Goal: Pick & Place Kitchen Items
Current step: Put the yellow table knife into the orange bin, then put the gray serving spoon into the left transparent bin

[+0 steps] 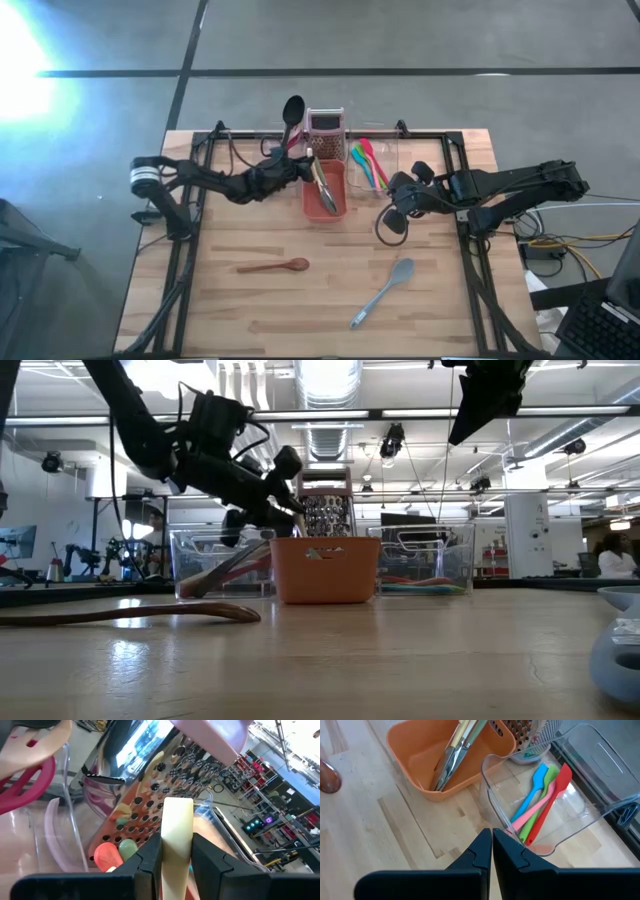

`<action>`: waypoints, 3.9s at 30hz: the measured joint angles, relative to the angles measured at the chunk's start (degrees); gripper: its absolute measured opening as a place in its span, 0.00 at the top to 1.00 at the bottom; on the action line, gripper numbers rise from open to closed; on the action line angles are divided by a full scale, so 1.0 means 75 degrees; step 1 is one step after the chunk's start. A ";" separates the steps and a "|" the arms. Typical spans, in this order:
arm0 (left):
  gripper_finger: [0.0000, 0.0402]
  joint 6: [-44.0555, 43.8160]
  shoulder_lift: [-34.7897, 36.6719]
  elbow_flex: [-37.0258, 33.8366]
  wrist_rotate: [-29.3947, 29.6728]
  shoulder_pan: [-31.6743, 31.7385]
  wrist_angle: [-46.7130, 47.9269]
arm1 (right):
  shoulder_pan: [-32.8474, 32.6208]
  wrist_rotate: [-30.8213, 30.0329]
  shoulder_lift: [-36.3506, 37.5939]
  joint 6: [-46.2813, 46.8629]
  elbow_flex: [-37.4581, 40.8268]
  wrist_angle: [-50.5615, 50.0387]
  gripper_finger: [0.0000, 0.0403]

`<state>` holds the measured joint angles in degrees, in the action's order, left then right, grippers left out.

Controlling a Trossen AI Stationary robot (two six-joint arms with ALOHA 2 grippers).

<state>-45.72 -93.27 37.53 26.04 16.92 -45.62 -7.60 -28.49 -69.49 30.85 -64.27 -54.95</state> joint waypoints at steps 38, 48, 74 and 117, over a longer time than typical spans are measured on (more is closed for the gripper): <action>0.63 0.1664 0.1915 0.0246 -0.1398 0.0065 0.0041 | 0.0000 0.0064 0.0000 0.0015 0.0000 -0.0071 0.98; 0.63 0.2543 0.4286 0.0245 -0.3518 -0.0375 0.0814 | 0.0000 0.0064 0.0000 0.0029 0.0000 -0.0062 0.98; 0.63 0.4683 0.3446 0.2203 -0.1806 -0.4992 0.8632 | -0.0006 0.1443 0.0000 0.0437 0.0000 -0.0097 0.98; 0.63 0.4216 0.1923 0.2593 -0.0315 -0.5222 1.0926 | -0.3424 0.3608 -0.3845 -0.2039 0.0578 0.1108 0.74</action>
<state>-14.10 -78.85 56.97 23.68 -22.24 36.33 -33.28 -1.43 -98.33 15.56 -59.93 -46.64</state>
